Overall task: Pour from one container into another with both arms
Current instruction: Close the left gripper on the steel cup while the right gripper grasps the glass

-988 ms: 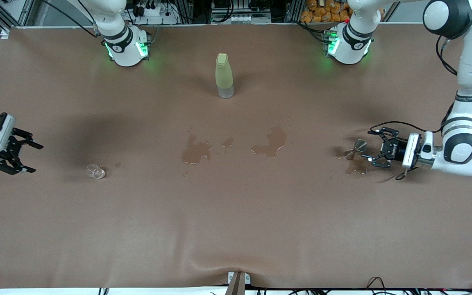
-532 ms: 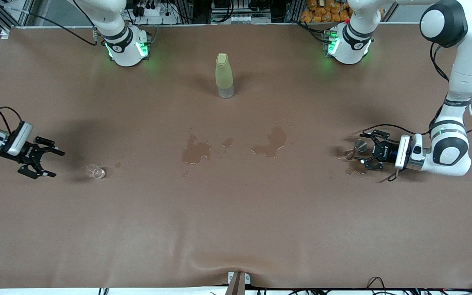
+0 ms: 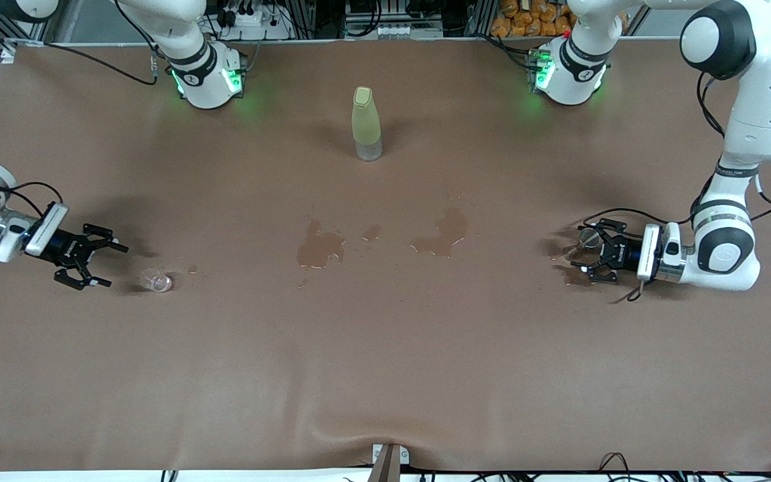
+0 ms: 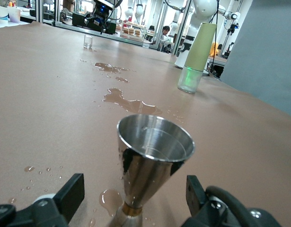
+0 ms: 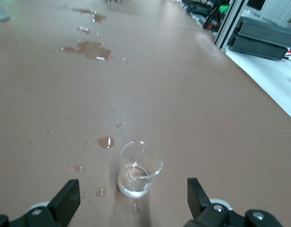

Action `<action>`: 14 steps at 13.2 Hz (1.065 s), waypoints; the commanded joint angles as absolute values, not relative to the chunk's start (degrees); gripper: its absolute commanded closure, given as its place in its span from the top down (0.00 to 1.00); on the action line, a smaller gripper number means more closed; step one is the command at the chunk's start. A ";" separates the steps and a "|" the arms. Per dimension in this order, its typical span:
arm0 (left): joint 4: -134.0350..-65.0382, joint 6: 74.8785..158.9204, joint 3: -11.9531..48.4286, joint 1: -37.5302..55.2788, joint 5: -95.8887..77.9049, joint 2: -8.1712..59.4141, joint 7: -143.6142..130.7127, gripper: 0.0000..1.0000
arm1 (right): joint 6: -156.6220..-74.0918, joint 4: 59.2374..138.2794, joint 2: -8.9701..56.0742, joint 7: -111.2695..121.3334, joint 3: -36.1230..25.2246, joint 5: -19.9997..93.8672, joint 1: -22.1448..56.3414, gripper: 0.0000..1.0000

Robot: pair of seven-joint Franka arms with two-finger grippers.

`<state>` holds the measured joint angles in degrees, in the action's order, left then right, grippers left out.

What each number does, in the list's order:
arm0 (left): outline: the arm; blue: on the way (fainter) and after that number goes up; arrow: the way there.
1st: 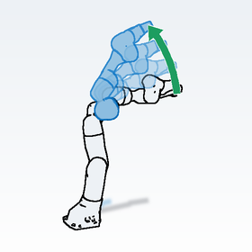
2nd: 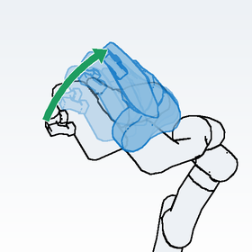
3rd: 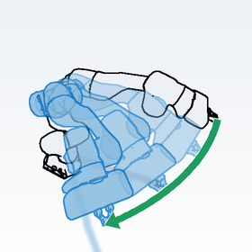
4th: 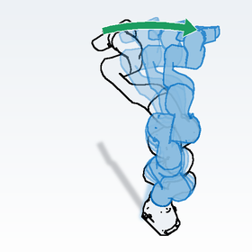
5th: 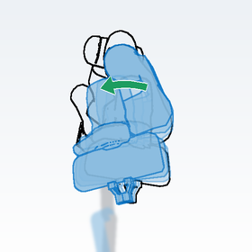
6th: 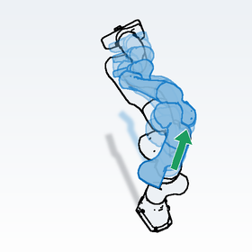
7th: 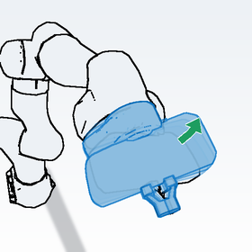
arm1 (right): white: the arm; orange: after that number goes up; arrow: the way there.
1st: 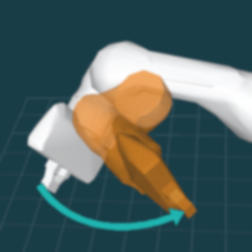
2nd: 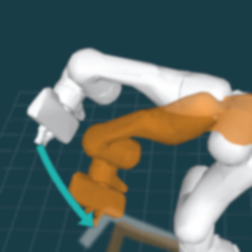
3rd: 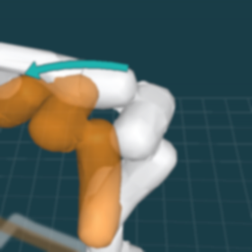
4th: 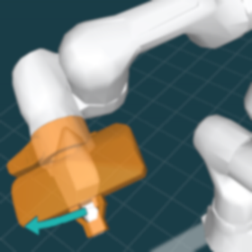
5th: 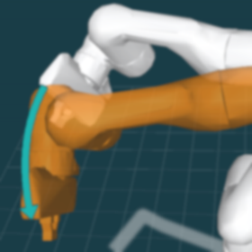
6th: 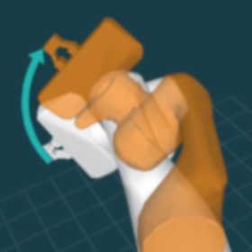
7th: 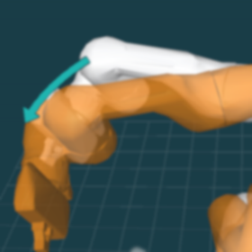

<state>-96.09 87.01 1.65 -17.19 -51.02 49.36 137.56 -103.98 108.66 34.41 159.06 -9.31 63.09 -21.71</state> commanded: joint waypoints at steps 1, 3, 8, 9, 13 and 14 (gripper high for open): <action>-95.71 87.36 1.49 -17.22 -52.47 50.27 140.19 0.79 | -99.85 107.84 37.87 171.02 -8.96 67.75 -24.25 1.00; -95.71 87.36 1.49 -17.40 -52.47 50.19 140.19 0.71 | -98.36 107.84 39.37 173.57 -8.96 69.77 -25.48 1.00; -95.63 87.19 1.49 -18.10 -52.47 50.10 140.10 0.68 | -95.72 107.58 44.02 179.20 -8.96 76.45 -26.54 1.00; -95.63 87.19 1.49 -18.45 -52.47 50.01 140.10 0.68 | -95.63 107.32 44.56 179.90 -8.96 77.07 -26.54 1.00; -95.71 87.10 1.49 -18.63 -52.56 50.01 140.19 0.43 | -95.10 106.79 47.46 181.48 -8.96 79.62 -26.28 1.00; -95.71 87.10 1.49 -18.63 -52.47 49.92 140.19 0.35 | -94.66 106.61 47.98 182.10 -8.96 80.15 -26.19 1.00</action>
<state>-95.93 87.35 1.61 -18.49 -51.03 49.66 138.04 -96.26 106.72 45.58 163.08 -9.29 77.00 -25.16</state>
